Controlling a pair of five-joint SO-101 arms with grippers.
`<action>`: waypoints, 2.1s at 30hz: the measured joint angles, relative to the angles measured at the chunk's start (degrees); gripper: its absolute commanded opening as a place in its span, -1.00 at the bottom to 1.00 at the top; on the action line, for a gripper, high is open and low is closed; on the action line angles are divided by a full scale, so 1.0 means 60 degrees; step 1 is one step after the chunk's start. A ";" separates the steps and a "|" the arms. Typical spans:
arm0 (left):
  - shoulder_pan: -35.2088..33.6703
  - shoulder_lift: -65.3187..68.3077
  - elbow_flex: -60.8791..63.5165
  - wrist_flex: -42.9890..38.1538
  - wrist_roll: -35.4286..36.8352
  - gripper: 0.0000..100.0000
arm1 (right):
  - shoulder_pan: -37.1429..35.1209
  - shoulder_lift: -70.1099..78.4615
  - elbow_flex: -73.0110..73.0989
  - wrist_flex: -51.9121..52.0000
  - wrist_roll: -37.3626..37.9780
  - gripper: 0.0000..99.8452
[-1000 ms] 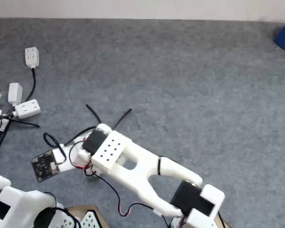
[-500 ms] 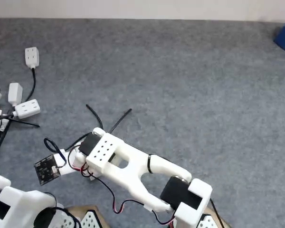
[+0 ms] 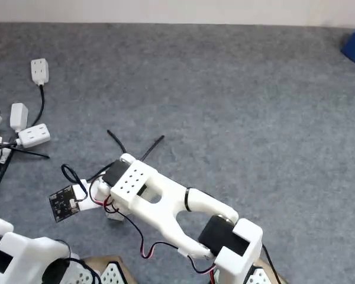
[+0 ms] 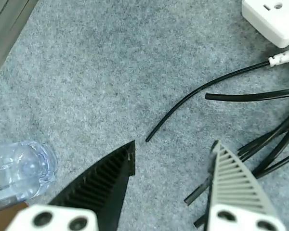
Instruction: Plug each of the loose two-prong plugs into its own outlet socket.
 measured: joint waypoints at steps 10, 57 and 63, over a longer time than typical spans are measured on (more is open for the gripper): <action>0.0000 0.0000 0.0000 0.0000 0.0000 -0.50 | 0.0366 0.0264 -0.0161 -0.0044 -0.1245 -0.99; 0.8322 -0.5817 0.7604 0.2374 -0.5495 -0.51 | 0.6520 -0.1172 0.1758 0.0689 -0.5626 -0.98; 0.9744 -0.6051 0.8615 0.1582 -0.4879 -0.51 | 0.6667 -0.3341 0.3868 0.0308 -0.5978 -0.98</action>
